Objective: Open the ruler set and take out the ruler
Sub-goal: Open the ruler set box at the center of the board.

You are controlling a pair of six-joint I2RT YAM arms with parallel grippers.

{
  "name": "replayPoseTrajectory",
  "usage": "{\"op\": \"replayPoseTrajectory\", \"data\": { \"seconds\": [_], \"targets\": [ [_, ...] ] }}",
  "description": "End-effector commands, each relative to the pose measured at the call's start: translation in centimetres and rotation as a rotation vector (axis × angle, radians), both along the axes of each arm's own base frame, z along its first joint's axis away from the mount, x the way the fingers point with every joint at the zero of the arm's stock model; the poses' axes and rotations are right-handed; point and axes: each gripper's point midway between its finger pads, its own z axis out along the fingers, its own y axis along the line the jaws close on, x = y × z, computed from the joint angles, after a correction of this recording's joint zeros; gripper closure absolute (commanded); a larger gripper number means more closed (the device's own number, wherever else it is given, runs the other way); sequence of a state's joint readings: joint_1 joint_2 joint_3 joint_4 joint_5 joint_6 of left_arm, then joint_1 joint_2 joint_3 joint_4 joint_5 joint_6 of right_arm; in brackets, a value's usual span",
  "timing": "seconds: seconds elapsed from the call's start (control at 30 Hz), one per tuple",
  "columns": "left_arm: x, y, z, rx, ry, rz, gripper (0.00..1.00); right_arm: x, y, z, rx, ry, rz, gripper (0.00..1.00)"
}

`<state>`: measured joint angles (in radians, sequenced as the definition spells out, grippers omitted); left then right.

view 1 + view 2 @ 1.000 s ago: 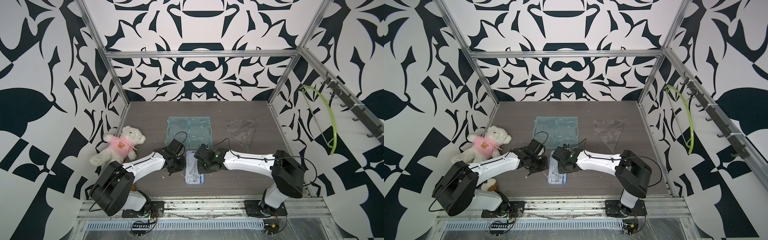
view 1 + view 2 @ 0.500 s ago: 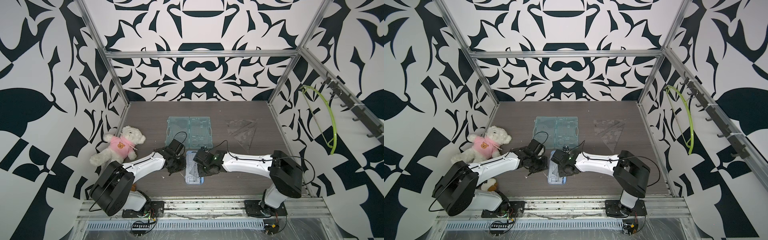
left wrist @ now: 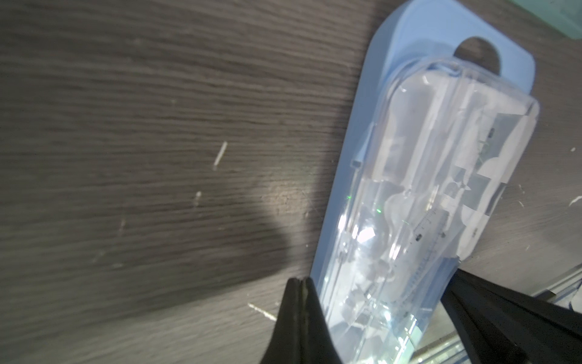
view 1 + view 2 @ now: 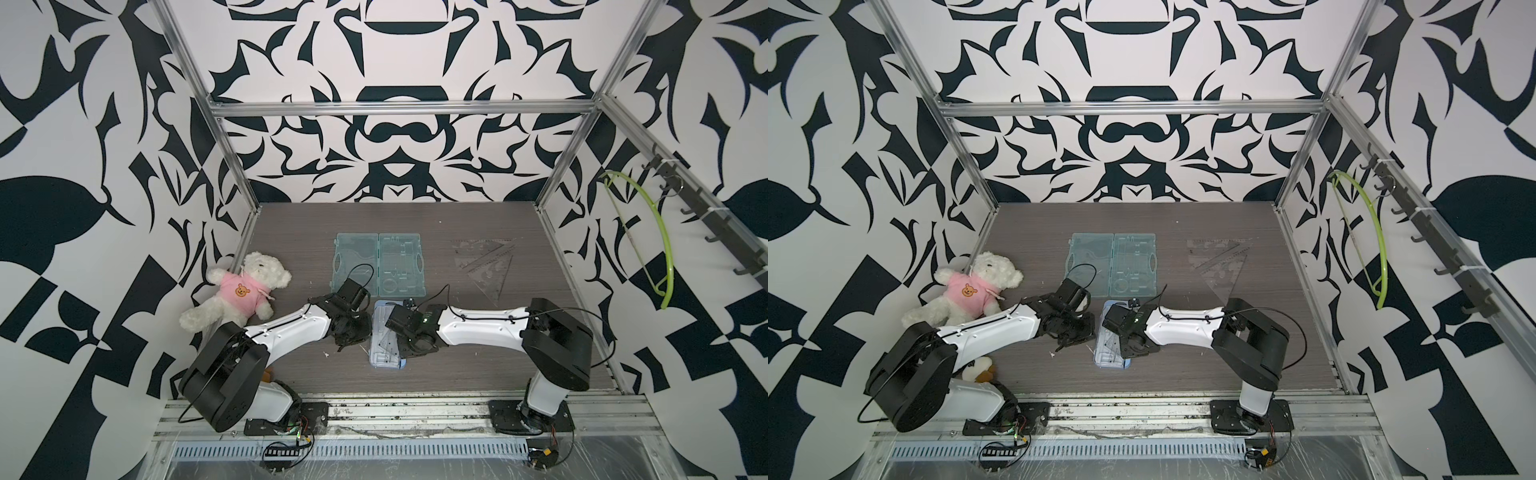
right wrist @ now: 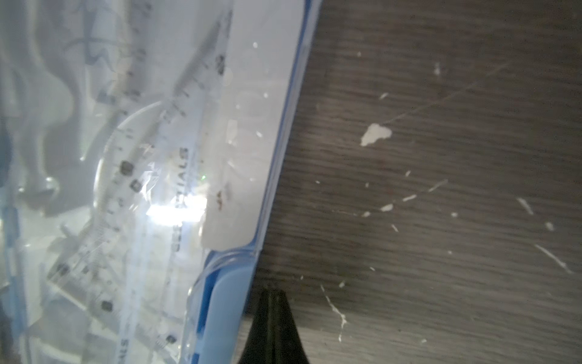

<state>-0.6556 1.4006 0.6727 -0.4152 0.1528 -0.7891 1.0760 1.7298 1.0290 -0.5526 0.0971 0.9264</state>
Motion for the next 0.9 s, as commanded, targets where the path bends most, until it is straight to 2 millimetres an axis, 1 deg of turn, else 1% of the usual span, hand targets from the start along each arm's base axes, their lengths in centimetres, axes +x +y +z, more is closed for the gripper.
{"op": "replayPoseTrajectory", "data": {
  "seconds": [0.0, 0.07, 0.1, 0.13, 0.2, 0.23, 0.27, 0.3, 0.37, 0.47, 0.57, 0.6, 0.77, 0.87],
  "targets": [
    [-0.3, 1.0, 0.3, 0.039, 0.001, 0.019, 1.0, 0.6, -0.4, 2.6, 0.022, -0.07, -0.01, 1.0],
    [0.1, 1.3, 1.0, 0.049, -0.024, 0.031, 1.0, 0.9, -0.3, 3.9, 0.045, -0.1, -0.005, 0.98],
    [0.3, 1.4, 1.4, 0.051, -0.034, 0.036, 0.94, 1.1, -0.4, 4.5, 0.055, -0.114, -0.004, 0.95],
    [0.5, 1.5, 1.8, 0.052, -0.047, 0.041, 0.86, 1.3, -0.3, 5.2, 0.071, -0.133, -0.003, 0.89],
    [0.9, 1.8, 2.6, 0.059, -0.067, 0.044, 0.79, 1.7, -0.2, 6.5, 0.11, -0.162, -0.003, 0.79],
    [1.0, 2.0, 2.8, 0.069, -0.076, 0.041, 0.7, 1.9, -0.1, 7.0, 0.138, -0.173, -0.005, 0.72],
    [1.2, 2.2, 3.1, 0.079, -0.083, 0.039, 0.65, 2.0, 0.1, 7.5, 0.17, -0.177, -0.007, 0.67],
    [1.3, 2.2, 3.2, 0.084, -0.087, 0.032, 0.63, 2.2, 0.3, 7.8, 0.201, -0.179, -0.01, 0.64],
    [1.5, 2.2, 3.5, 0.094, -0.094, 0.009, 0.55, 2.7, 0.7, 8.3, 0.272, -0.17, -0.022, 0.57],
    [1.6, 2.2, 3.7, 0.094, -0.099, -0.007, 0.5, 3.2, 0.9, 8.2, 0.363, -0.141, -0.047, 0.52],
    [1.7, 2.0, 3.8, 0.088, -0.101, -0.011, 0.5, 3.8, 1.2, 7.8, 0.447, -0.112, -0.07, 0.49],
    [1.7, 2.0, 3.7, 0.09, -0.097, -0.014, 0.53, 4.0, 1.3, 7.7, 0.466, -0.107, -0.074, 0.48],
    [1.8, 2.0, 2.7, 0.105, -0.071, -0.017, 0.74, 5.1, 1.2, 6.8, 0.556, -0.08, -0.112, 0.38],
    [1.9, 1.8, 2.0, 0.113, -0.054, -0.022, 0.83, 5.6, 1.1, 6.0, 0.585, -0.073, -0.131, 0.34]
  ]
}}
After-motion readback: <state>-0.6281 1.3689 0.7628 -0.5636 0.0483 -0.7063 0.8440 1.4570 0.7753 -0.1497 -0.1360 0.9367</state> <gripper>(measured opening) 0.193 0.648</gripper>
